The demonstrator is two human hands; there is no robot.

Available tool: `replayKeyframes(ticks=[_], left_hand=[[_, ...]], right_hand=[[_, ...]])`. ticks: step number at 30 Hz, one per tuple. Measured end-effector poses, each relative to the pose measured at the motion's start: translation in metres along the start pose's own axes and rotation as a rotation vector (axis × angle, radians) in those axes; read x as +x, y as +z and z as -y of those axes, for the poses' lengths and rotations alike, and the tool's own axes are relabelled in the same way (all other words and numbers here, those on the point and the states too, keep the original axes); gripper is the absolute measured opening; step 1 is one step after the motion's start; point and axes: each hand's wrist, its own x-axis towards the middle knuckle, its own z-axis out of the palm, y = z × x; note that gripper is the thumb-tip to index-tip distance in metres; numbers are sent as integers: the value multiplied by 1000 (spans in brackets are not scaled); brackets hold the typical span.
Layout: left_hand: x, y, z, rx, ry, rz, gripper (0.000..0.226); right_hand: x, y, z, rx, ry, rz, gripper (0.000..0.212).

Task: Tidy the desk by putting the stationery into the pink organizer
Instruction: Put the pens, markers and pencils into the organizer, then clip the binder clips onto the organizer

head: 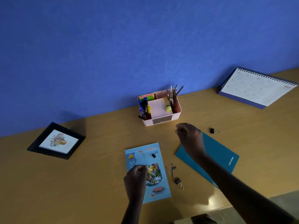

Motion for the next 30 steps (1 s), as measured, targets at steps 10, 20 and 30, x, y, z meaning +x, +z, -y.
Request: replayKeyframes(ticks=[10,20,30], left_hand=[[-8,20,-36,3,258,42,10],[58,39,-104,344,604,61,75],[75,27,-125,512,627,132,81]], right_hand=[[-81,2,-20,-183,154,356,38],[-8,30,15,-426,-54,583,87],[24,44,13,-594,-148,651,88]])
